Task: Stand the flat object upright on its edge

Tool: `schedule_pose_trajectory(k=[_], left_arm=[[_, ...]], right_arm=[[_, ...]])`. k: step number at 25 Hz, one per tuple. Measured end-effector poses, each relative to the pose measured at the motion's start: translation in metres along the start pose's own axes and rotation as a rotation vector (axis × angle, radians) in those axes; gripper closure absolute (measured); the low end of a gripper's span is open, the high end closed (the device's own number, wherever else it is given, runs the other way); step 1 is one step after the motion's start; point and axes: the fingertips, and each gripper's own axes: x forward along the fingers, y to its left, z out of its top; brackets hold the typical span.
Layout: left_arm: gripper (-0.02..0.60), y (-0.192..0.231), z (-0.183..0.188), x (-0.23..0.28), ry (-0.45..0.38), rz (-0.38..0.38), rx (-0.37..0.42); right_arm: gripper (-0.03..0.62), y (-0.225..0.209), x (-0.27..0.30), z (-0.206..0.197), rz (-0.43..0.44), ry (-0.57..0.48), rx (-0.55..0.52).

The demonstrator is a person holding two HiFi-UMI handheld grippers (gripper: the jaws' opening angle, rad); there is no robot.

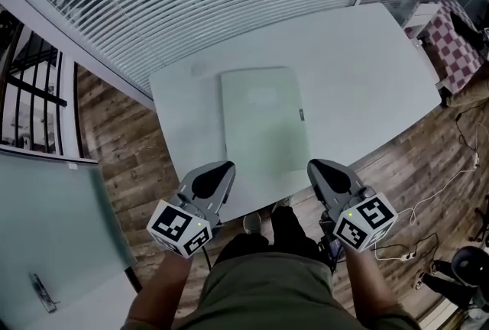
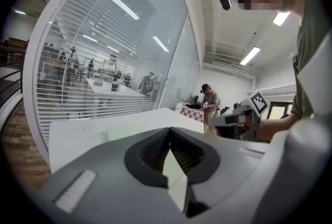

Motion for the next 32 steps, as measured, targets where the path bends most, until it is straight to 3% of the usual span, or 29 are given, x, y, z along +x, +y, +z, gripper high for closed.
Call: schedule_pose_trajectory(k=[12,18,32], left_arm=[[0.578,0.047,-0.018,0.074,0.081,0.163,-0.039],[0.560,0.073,-0.034,0.096,0.117,0.243,-0.066],[0.528,0.127,-0.064,0.125,0.211,0.308,-0.076]], right_arm=[[0.577,-0.083,0.050,0.000,0.087,0.090,0.011],[0.526,-0.110,0.077,-0.017,0.137,0.149,0.042],[0.450,-0.155,0.127,-0.041,0.131,0.207,0.111]])
